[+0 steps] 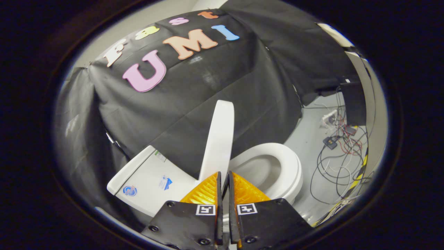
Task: Open the toilet lid.
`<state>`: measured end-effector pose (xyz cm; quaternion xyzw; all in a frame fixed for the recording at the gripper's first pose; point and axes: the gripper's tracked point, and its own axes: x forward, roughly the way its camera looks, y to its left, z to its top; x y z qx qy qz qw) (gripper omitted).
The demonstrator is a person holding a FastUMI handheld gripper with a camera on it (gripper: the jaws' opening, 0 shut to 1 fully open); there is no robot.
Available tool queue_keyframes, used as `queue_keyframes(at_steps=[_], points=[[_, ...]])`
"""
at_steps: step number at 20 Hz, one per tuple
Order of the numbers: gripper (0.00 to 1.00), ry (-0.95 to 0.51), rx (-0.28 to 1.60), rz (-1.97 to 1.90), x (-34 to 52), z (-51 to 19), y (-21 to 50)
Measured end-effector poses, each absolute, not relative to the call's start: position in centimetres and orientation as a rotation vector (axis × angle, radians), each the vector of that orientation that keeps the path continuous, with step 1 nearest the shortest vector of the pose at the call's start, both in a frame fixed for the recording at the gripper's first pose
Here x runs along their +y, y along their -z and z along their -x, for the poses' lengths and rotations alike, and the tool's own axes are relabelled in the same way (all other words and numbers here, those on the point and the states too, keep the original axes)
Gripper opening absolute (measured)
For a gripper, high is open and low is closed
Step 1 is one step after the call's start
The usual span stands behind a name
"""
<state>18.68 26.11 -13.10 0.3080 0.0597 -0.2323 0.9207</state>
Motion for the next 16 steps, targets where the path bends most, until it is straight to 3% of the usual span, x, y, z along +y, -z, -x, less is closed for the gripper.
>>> queue_keyframes(at_steps=[16], points=[[0.15,0.26,0.111,-0.385,32.5,-23.7,6.7]])
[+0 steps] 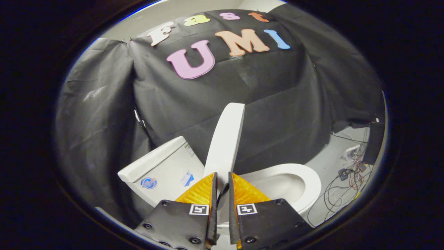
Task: Open the toilet lid.
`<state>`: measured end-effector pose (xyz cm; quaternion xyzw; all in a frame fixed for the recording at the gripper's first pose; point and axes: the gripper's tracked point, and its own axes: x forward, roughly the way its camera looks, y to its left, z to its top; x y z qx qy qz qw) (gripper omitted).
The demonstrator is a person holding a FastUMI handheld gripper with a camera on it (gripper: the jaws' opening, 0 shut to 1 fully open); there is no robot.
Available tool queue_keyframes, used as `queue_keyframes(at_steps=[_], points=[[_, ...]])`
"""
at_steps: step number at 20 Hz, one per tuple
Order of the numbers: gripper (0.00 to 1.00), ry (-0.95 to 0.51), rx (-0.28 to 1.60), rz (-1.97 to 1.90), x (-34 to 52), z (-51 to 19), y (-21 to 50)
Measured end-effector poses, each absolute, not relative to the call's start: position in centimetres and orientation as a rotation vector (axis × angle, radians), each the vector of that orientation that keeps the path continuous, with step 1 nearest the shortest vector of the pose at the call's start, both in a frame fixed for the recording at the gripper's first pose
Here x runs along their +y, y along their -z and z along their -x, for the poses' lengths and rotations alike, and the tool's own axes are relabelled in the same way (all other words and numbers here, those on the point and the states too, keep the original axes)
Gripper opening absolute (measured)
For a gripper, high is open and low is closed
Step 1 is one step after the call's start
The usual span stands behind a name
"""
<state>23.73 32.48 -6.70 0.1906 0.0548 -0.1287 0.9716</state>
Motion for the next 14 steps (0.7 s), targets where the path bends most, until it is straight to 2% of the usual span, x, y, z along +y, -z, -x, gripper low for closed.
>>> queue_keyframes(at_steps=[14], points=[[0.15,0.043,0.059,-0.36,41.9,-29.2,2.8]])
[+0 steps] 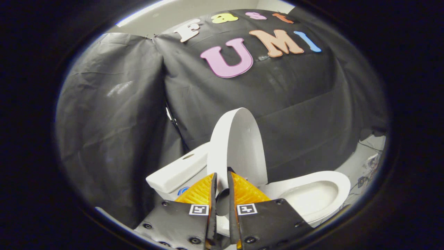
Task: Open the toilet lid.
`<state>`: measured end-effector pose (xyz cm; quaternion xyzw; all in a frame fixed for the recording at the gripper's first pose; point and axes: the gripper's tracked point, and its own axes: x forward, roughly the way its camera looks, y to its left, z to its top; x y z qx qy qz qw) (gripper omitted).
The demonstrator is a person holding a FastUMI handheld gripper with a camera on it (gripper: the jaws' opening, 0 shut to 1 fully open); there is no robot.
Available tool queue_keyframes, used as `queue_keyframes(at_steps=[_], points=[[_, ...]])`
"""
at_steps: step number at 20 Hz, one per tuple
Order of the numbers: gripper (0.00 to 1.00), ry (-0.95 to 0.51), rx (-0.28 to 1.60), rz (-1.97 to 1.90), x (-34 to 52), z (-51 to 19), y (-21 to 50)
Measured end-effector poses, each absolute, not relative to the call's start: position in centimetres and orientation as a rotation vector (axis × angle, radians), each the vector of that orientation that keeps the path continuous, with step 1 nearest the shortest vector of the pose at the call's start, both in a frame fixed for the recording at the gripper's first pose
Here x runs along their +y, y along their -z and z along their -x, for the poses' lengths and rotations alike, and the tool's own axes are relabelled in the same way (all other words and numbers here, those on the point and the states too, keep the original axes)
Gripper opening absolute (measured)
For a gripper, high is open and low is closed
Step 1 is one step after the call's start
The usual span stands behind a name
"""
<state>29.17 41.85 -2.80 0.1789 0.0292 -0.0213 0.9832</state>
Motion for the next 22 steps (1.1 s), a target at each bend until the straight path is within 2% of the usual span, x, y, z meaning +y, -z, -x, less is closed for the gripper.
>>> queue_keyframes(at_steps=[14,22], points=[[0.15,-0.117,0.093,-0.326,49.9,-33.2,2.7],[0.15,-0.124,0.105,-0.306,50.8,-33.9,2.7]])
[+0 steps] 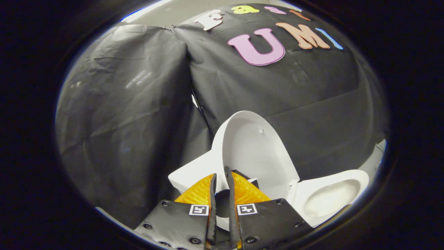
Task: Open the toilet lid.
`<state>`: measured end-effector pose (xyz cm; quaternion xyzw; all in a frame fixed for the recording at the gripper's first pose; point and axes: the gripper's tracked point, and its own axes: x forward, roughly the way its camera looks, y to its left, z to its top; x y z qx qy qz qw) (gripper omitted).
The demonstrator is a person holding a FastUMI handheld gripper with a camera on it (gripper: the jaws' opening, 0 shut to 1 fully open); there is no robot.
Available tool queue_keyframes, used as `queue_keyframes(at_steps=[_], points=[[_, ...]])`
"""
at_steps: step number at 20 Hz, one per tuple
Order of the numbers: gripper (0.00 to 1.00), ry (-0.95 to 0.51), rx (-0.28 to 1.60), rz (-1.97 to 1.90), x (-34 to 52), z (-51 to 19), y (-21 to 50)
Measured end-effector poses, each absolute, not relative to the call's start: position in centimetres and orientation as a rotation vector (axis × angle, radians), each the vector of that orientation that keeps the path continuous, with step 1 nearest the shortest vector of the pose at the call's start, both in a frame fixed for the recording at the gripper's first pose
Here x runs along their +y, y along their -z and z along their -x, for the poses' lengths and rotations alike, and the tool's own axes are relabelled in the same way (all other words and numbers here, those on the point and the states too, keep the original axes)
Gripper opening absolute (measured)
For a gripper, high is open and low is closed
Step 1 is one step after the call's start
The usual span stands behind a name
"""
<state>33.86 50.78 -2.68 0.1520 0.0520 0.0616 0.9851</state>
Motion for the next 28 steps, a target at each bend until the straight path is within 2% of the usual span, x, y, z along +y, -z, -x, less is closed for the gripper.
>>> queue_keyframes(at_steps=[7,9,10,14,19,28], points=[[0.15,-0.074,0.136,-0.21,50.0,-33.8,2.6],[0.15,-0.098,0.131,-0.211,50.5,-33.7,2.1],[0.23,-0.104,0.118,-0.21,50.6,-33.8,1.7],[0.29,-0.077,0.038,-0.216,49.0,-33.6,-1.5],[0.63,-0.055,-0.012,-0.174,46.7,-33.1,-4.0],[0.71,0.04,-0.108,-0.077,38.8,-30.3,-9.6]])
